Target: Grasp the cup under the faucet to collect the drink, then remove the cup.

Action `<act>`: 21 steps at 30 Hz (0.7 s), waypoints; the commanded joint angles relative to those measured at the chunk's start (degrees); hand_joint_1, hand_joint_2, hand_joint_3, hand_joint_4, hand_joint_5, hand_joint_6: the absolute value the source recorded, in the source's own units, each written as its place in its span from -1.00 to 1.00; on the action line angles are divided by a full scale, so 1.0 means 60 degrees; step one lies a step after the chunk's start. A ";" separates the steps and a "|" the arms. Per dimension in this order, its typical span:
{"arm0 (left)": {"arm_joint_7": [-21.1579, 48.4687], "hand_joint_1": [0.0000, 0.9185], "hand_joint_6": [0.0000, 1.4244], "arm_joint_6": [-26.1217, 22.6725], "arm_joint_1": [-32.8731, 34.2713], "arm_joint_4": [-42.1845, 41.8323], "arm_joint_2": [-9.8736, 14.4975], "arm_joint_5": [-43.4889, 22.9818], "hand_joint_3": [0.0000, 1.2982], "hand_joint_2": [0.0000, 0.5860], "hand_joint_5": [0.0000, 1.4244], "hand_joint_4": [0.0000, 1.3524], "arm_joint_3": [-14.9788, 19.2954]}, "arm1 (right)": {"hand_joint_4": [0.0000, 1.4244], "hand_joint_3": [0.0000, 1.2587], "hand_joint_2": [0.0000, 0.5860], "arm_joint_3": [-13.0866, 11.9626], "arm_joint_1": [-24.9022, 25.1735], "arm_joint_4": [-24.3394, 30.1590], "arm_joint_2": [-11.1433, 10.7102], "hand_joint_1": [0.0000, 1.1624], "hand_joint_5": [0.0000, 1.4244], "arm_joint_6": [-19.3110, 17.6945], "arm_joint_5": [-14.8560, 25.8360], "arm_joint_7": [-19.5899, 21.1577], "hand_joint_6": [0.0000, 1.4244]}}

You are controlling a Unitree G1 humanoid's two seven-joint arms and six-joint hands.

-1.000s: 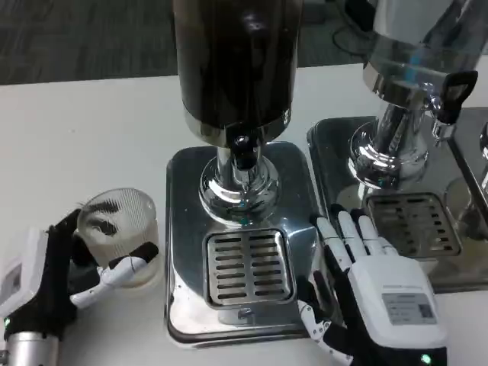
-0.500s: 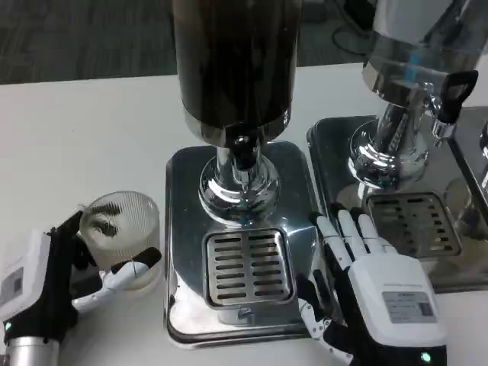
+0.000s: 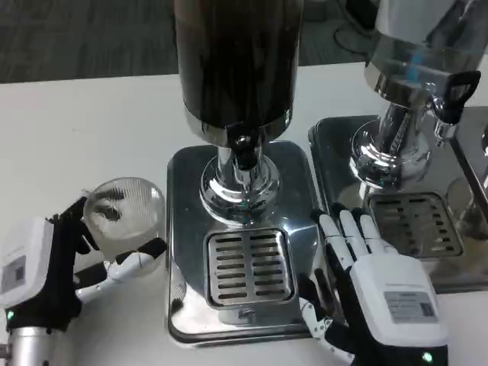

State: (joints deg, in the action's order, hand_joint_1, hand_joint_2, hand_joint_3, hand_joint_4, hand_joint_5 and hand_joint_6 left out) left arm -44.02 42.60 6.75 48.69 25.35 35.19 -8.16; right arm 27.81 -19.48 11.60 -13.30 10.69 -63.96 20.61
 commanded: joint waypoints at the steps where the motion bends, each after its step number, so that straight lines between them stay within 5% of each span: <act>1: -0.0133 0.15 0.34 0.0203 -0.0004 -0.0699 -0.0122 0.0323 -0.24 -0.71 0.19 -0.05 -0.0320 | -1.00 -0.90 0.61 -0.0080 0.0002 -0.0011 0.0026 -0.19 -1.00 -0.0008 0.0033 0.0128 -0.73; 9: 0.0109 0.14 0.34 0.0142 0.0175 -0.1017 -0.0329 0.0768 -0.24 -0.72 0.18 -0.05 -0.0997 | -1.00 -0.91 0.61 -0.0146 -0.0118 0.0046 0.0083 -0.20 -1.00 0.0093 0.0005 0.0220 -0.73; 21: 0.0358 0.09 0.34 -0.0099 0.1580 0.0646 -0.0978 0.1075 -0.24 -0.73 0.17 -0.06 -0.1992 | -1.00 -0.91 0.62 -0.0146 -0.0499 0.0327 0.0220 -0.21 -1.00 0.0329 -0.0165 0.0360 -0.74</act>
State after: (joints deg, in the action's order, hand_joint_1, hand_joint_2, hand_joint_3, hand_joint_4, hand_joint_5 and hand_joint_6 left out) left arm -42.36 42.15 14.02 49.36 20.40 41.33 -18.87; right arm 27.27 -21.54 12.55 -12.13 11.97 -64.01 21.79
